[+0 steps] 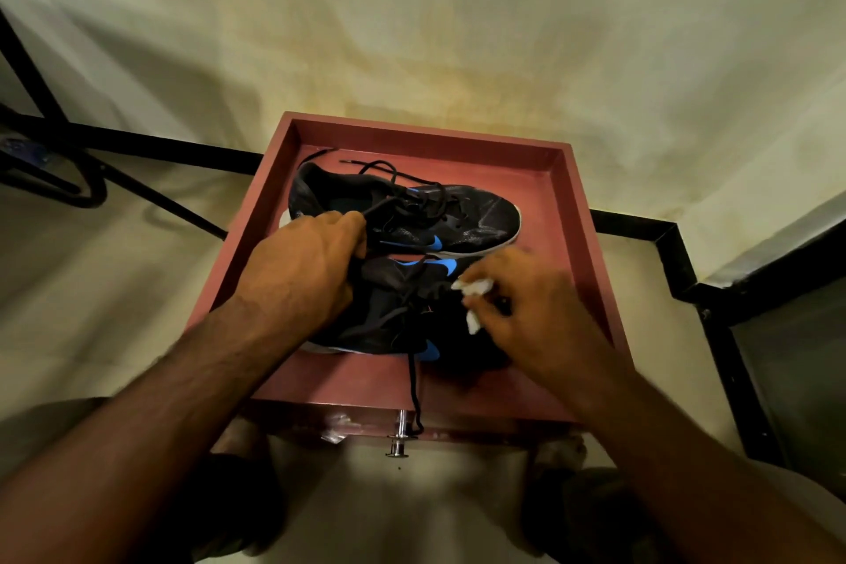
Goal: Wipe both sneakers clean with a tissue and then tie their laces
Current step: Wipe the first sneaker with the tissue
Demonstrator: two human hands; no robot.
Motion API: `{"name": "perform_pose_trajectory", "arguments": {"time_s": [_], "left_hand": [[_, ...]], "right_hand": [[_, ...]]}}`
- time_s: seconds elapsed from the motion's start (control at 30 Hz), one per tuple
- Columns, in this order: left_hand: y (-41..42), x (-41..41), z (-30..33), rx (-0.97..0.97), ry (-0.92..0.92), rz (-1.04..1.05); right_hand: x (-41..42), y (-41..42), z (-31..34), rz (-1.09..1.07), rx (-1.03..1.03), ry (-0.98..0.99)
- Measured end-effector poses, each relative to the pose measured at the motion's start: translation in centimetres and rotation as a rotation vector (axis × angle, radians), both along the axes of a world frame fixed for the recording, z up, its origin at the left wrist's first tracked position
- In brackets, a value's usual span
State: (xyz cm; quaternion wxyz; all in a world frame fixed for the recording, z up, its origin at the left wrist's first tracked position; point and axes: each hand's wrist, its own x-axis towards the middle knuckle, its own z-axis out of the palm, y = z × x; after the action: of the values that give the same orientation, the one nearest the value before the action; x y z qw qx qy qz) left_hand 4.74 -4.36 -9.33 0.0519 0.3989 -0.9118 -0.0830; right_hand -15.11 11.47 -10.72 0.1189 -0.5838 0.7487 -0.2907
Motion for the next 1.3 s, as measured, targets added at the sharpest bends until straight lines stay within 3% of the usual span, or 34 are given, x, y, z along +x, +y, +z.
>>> {"name": "perform_pose_trajectory", "arguments": {"time_s": [0.1,0.3,0.4,0.53,0.73,0.9,0.97,1.07,1.13,1.23,1.3], "left_hand": [[0.2,0.0,0.2,0.016,0.005,0.005],[0.3,0.1,0.3,0.024,-0.021,0.014],[0.3,0.1,0.2,0.019,-0.034,0.022],[0.3,-0.2,0.4,0.048,-0.03,0.029],[0.2,-0.2,0.0,0.052,-0.036,0.053],[-0.1,-0.5,-0.3,0.062,-0.066,0.074],[-0.1,-0.6,-0.2,0.076,-0.075,0.079],[0.0,-0.6,-0.2,0.074,-0.086,0.089],[0.1,-0.5,-0.2,0.078,-0.085,0.095],[0.0,-0.5,-0.1,0.081,-0.095,0.098],[0.0,-0.4,-0.2,0.078,-0.087,0.095]], "right_hand": [[1.3,-0.1,-0.5,0.128,0.035,0.005],[-2.0,-0.1,0.2,-0.102,0.03,0.212],[-0.9,0.1,-0.1,0.04,0.048,0.126],[-0.1,0.3,0.0,0.161,0.148,0.153],[-3.8,0.6,1.6,-0.172,0.192,0.223],[-0.4,0.7,1.2,0.002,0.307,0.109],[-1.6,0.8,1.6,-0.098,0.285,0.103],[-3.3,0.9,2.0,-0.266,0.205,0.254],[-1.9,0.8,1.7,-0.195,0.237,0.15],[0.3,0.8,1.4,-0.07,0.304,-0.189],[-0.7,0.7,1.3,-0.122,0.227,-0.135]]}}
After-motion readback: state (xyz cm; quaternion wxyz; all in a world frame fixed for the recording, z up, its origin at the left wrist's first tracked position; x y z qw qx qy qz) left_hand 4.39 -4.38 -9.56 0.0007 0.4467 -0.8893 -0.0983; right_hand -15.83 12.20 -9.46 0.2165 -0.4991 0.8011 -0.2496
